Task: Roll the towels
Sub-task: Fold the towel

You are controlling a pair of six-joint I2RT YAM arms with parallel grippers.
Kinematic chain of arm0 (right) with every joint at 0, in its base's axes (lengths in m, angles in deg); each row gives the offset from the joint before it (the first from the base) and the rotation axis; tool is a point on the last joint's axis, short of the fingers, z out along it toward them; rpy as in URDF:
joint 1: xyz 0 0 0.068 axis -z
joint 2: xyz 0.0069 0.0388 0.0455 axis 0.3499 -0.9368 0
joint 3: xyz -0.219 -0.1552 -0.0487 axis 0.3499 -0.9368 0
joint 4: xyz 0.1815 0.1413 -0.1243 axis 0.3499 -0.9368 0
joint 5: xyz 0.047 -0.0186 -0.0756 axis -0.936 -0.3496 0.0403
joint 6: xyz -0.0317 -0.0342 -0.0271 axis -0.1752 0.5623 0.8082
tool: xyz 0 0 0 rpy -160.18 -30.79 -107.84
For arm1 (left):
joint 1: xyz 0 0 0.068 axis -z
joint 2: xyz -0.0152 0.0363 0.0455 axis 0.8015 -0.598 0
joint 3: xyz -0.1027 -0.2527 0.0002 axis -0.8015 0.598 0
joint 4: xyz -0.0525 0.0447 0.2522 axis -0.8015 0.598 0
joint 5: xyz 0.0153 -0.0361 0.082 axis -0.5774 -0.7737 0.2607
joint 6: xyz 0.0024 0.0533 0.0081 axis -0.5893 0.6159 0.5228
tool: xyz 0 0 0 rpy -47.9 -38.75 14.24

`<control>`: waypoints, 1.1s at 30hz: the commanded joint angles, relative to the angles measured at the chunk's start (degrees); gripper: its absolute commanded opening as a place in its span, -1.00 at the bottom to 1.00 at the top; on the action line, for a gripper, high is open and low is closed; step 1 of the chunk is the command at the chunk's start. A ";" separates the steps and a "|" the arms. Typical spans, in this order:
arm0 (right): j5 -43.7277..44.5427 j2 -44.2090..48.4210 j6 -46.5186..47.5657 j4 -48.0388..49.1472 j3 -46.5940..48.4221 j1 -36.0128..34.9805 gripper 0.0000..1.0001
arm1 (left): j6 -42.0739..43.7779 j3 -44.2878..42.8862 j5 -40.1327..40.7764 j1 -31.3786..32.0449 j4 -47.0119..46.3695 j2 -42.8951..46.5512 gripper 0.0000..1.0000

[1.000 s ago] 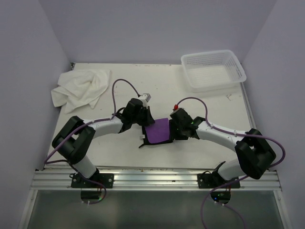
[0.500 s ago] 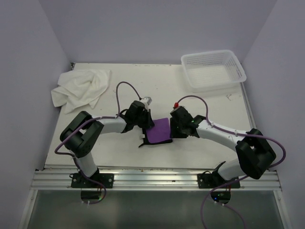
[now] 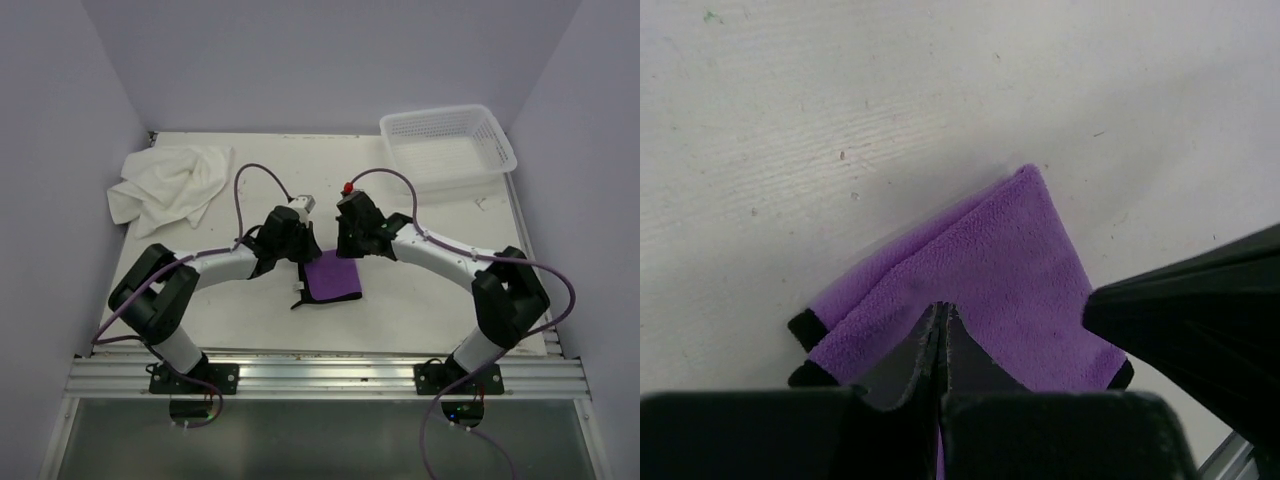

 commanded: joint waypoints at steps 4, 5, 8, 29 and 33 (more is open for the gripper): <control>-1.90 -7.65 -0.58 3.35 5.01 0.21 -1.00 | 3.25 0.63 3.11 -1.42 1.90 4.41 -1.00; -2.07 -8.27 -0.84 3.70 5.10 0.21 -1.00 | 3.33 0.99 3.11 -1.59 1.81 4.67 -1.00; -2.77 -10.38 -1.37 5.20 5.45 0.21 -1.00 | 3.42 2.13 3.64 -1.77 1.55 4.85 -1.00; -2.77 -12.14 -0.14 4.85 5.98 2.14 -1.00 | 2.63 4.86 7.51 -1.77 -0.83 0.02 -1.00; -2.86 -11.53 0.56 4.32 5.89 3.98 -1.00 | 2.63 4.95 7.51 -1.77 -0.83 -0.07 -1.00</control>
